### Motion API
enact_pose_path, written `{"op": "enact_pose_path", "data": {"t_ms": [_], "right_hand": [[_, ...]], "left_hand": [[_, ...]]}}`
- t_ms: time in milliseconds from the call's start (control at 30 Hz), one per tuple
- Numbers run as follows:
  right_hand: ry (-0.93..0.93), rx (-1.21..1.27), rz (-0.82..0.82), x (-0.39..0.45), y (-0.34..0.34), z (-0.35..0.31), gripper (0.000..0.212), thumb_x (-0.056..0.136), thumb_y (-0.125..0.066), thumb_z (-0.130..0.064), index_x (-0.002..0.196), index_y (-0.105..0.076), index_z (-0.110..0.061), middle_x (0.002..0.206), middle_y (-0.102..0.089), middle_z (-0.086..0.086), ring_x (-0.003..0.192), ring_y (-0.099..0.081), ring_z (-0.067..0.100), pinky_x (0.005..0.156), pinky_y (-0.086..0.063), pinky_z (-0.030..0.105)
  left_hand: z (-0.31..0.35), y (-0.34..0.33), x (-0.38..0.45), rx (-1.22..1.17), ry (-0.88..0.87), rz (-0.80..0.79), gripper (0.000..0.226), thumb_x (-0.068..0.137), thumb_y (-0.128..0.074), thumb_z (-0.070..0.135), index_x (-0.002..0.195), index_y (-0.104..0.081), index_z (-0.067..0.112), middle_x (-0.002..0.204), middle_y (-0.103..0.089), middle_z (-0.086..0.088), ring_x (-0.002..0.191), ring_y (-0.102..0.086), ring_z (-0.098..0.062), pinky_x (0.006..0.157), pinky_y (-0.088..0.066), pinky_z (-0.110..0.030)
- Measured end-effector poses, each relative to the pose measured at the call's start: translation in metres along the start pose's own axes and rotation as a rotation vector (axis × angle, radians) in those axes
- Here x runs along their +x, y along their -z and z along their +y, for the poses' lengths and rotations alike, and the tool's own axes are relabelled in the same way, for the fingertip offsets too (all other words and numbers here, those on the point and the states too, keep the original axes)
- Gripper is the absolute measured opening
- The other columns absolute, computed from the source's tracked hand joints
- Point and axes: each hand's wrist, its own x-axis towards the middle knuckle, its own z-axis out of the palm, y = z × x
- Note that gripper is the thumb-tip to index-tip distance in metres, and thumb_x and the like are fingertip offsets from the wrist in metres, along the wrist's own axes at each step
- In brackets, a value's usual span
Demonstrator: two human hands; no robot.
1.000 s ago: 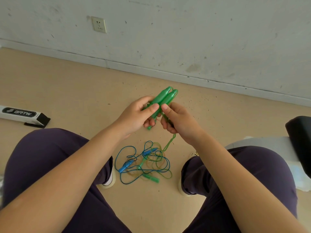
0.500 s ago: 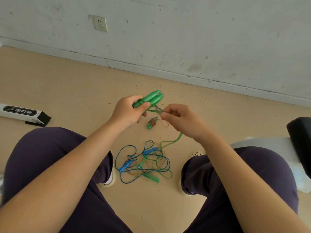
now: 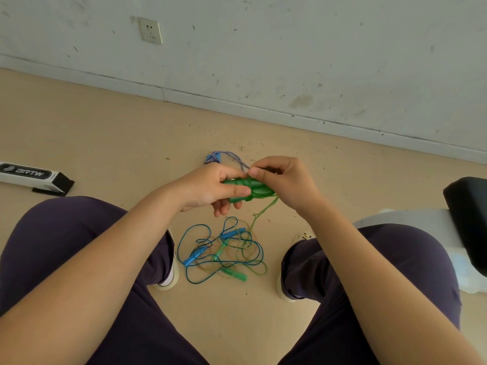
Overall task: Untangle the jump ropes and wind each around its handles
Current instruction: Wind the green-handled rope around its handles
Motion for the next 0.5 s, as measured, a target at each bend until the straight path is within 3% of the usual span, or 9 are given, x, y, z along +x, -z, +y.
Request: {"op": "enact_pose_path", "data": {"t_ms": [100,233,333,500], "right_hand": [[-0.011,-0.017,0.028,0.0015,-0.0033,-0.0006,0.004,0.088,-0.072,-0.015,0.086,-0.075,-0.015,0.076,-0.069,-0.001,0.064,-0.058,0.002,0.061,-0.045,0.017],[-0.009,-0.07,0.057,0.0012,-0.0085,0.0015,0.008,0.087,-0.073,-0.02,0.08,-0.074,-0.02,0.07,-0.065,0.0,0.06,-0.053,0.006,0.058,-0.043,0.022],[-0.008,-0.066,0.069,0.0011,-0.0108,0.0019,0.011,0.087,-0.073,-0.022,0.076,-0.073,-0.024,0.068,-0.067,0.001,0.061,-0.054,0.009,0.059,-0.044,0.025],[-0.06,-0.057,0.068,0.0019,-0.0083,0.0032,0.016,0.084,-0.076,-0.027,0.087,-0.063,-0.018,0.061,-0.054,0.0,0.052,-0.045,0.009,0.05,-0.039,0.022]], "left_hand": [[-0.0015,-0.002,0.0014,-0.018,0.022,0.079,0.031,0.093,-0.066,0.015,0.124,-0.059,0.019,0.077,-0.068,-0.008,0.052,-0.063,-0.017,0.049,-0.052,-0.026],[-0.002,-0.0035,0.0003,0.045,0.01,0.093,0.02,0.095,-0.064,0.013,0.115,-0.064,0.012,0.086,-0.069,-0.008,0.06,-0.065,-0.014,0.056,-0.055,-0.026],[-0.0019,-0.0075,-0.0006,0.056,0.003,0.128,0.02,0.091,-0.07,0.023,0.109,-0.068,0.013,0.085,-0.07,-0.005,0.063,-0.064,-0.014,0.058,-0.053,-0.025],[-0.0022,-0.0089,0.0017,0.111,-0.032,0.183,0.01,0.09,-0.072,0.027,0.099,-0.07,0.024,0.081,-0.073,-0.002,0.06,-0.063,-0.013,0.056,-0.051,-0.023]]}}
